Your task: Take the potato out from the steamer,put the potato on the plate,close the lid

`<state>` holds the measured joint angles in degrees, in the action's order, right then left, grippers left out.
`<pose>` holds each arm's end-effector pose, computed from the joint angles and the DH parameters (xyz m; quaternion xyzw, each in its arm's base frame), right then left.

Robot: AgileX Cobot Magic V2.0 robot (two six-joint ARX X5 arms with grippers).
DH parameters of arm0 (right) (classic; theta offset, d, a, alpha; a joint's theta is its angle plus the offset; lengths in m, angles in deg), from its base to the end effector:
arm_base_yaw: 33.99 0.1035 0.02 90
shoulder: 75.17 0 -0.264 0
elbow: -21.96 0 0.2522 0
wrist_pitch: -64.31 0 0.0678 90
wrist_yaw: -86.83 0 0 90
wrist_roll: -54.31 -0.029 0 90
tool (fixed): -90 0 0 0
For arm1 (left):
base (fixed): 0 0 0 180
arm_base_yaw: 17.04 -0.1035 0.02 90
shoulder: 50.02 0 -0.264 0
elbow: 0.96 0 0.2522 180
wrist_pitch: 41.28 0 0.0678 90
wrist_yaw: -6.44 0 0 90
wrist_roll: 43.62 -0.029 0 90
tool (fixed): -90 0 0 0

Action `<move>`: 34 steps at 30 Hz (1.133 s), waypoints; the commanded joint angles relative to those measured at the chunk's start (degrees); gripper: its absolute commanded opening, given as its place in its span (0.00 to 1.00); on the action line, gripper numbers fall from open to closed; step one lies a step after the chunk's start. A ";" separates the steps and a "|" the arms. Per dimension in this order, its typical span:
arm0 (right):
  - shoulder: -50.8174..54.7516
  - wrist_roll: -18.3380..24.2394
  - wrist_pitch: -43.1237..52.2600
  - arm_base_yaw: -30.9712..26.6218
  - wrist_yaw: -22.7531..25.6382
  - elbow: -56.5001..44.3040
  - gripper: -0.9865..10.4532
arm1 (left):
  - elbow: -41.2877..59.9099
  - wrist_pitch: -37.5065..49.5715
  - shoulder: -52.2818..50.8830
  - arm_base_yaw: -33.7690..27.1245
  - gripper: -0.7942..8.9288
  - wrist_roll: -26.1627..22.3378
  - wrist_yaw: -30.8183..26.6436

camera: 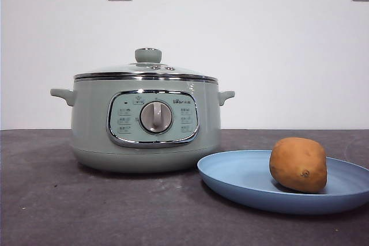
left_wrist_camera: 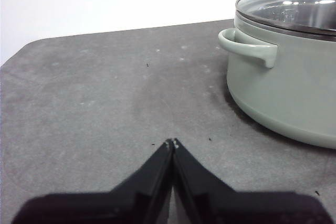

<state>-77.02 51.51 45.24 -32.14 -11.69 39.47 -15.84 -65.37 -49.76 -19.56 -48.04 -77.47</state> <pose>0.0951 0.0074 0.1744 0.0261 0.0319 0.0896 0.9951 0.0954 0.0011 0.1525 0.0322 0.0811 -0.0342 0.9956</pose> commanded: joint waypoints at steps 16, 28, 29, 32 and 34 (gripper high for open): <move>1.75 -5.25 -4.70 0.04 2.91 -3.30 0.09 | 0.98 0.24 -0.20 -0.17 0.08 0.35 -0.09; 1.03 -5.25 -4.72 0.04 2.91 -3.28 0.09 | 0.98 0.24 -0.20 -0.17 0.08 0.35 -0.09; 1.03 -5.25 -4.70 0.04 2.91 -3.28 0.09 | 0.98 0.24 -0.20 -0.17 0.08 0.35 -0.07; 1.03 -5.25 -4.70 0.04 2.91 -3.28 0.09 | 0.98 0.24 -0.20 -0.17 0.08 0.35 -0.09; 1.03 -5.25 -4.70 0.04 2.91 -3.28 0.09 | 0.98 0.24 -0.20 -0.17 0.08 0.35 -0.07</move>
